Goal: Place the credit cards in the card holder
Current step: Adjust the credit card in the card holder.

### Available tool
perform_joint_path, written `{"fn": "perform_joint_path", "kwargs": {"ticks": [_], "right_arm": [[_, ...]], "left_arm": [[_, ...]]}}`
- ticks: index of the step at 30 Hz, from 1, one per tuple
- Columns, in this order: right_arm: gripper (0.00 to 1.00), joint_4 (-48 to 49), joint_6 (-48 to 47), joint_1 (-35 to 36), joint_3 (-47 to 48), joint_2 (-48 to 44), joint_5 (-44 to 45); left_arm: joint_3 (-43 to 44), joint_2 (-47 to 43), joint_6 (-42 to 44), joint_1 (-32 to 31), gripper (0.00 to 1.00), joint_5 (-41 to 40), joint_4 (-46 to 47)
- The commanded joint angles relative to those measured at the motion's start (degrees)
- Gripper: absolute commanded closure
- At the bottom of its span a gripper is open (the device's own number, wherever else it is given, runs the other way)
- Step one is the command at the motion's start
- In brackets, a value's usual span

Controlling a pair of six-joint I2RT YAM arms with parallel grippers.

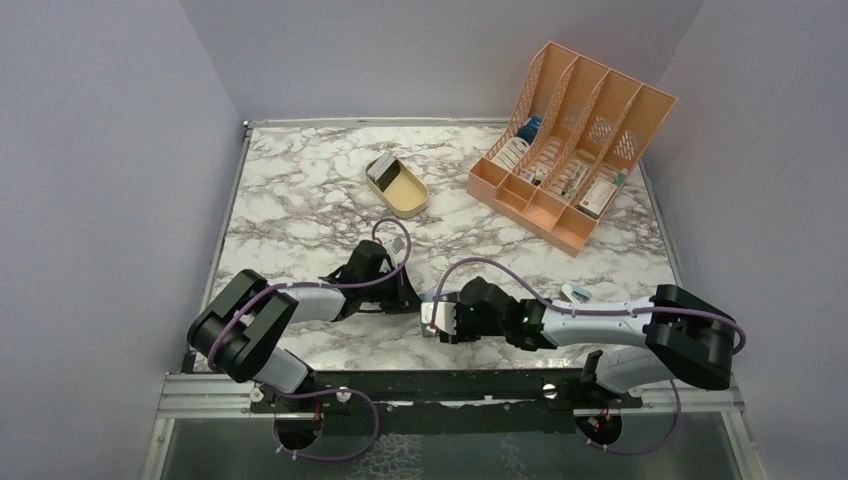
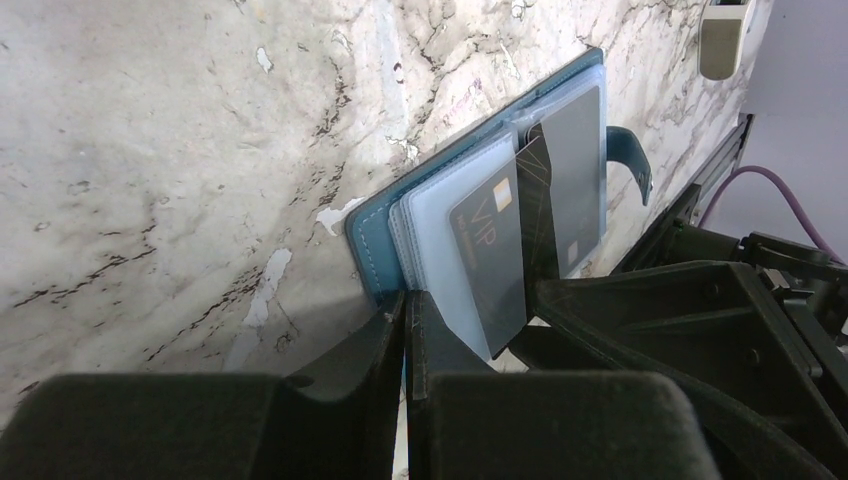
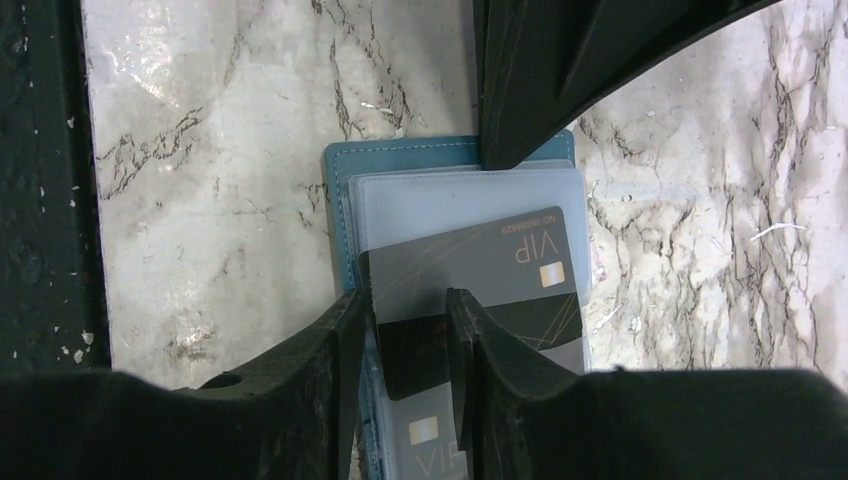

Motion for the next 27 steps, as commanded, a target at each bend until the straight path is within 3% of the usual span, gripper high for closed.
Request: {"fn": "perform_joint_path", "kwargs": {"ticks": [1,10,14,18,27], "right_arm": [[0.66,5.66,2.52,0.37,-0.06,1.76,1.98],[0.72,5.76,4.71,0.48,-0.11,1.64,4.6],[0.66,5.63,4.57,0.48,-0.51,-0.12,3.74],[0.61,5.07,3.41,0.46,-1.28,-0.98,3.27],[0.65,5.98,2.52,0.47,-1.5,0.39,3.73]], "left_arm": [[-1.45,-0.88,0.02,-0.12,0.91,0.88,-0.21],[-2.15,-2.26,-0.56,-0.12,0.91,0.68,-0.06],[-1.74,-2.41,-0.91,-0.13,0.9,0.66,-0.04],[-1.02,-4.35,-2.14,-0.13,0.85,0.12,-0.25],[2.16,-7.44,-1.0,-0.04,0.75,-4.64,-5.44]]}}
